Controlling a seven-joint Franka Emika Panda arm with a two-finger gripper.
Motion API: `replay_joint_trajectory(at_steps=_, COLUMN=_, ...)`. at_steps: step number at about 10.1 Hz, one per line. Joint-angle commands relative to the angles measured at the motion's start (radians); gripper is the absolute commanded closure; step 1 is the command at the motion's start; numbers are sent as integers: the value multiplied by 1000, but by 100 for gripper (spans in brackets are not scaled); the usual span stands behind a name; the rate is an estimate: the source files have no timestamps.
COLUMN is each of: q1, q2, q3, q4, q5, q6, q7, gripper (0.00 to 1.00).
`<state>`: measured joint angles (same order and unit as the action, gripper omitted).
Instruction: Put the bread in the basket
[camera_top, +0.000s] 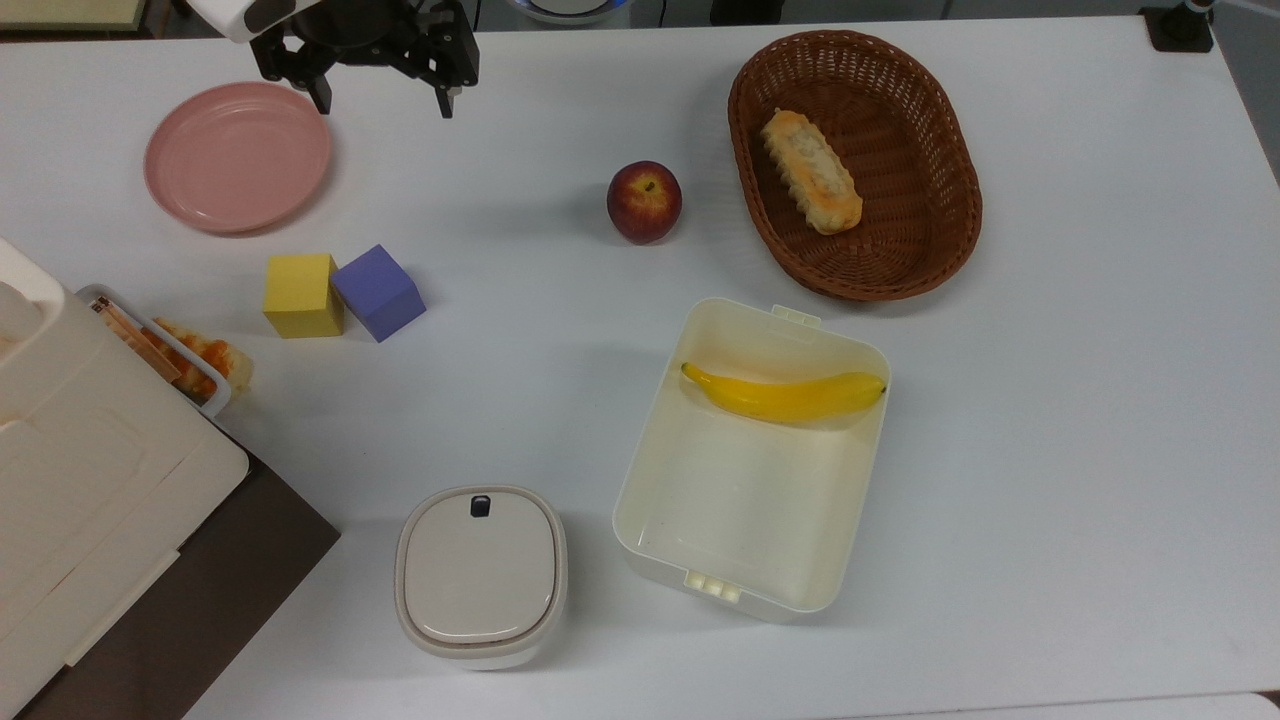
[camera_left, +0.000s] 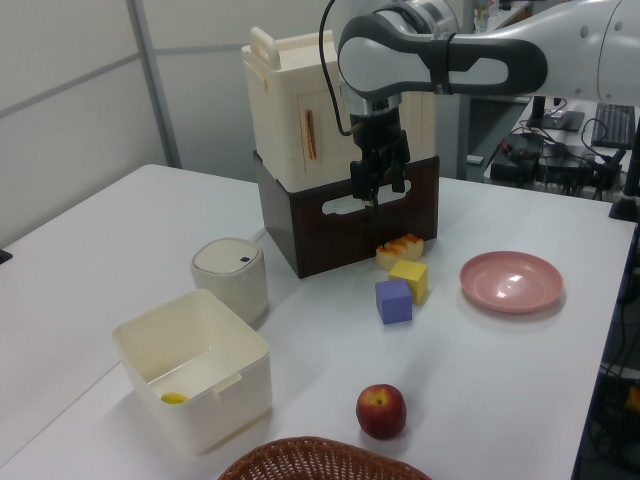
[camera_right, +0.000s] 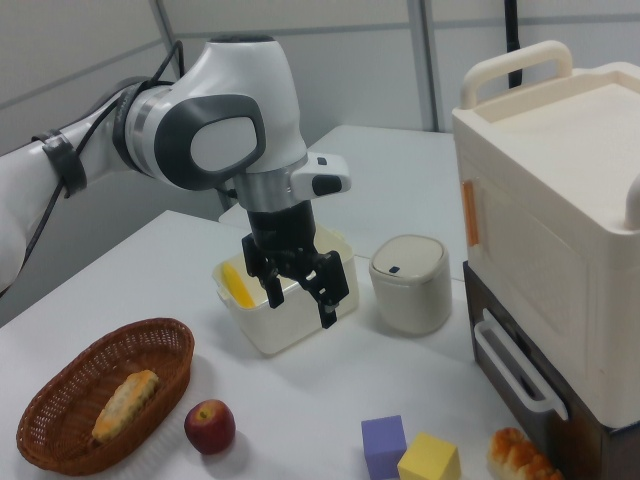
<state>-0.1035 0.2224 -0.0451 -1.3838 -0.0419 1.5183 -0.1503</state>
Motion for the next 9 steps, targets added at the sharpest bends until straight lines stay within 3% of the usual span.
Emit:
replay_joint_trajectory(at_steps=1, q1=2, q2=-20, q3=-10, q4=-15, q5=28, q6=38, q7=-61, gripper=0)
replay_joint_trajectory(at_steps=9, q1=-16, q2=-21, q3=-10, q4=-15, q5=25, q6=40, q7=-80, gripper=0)
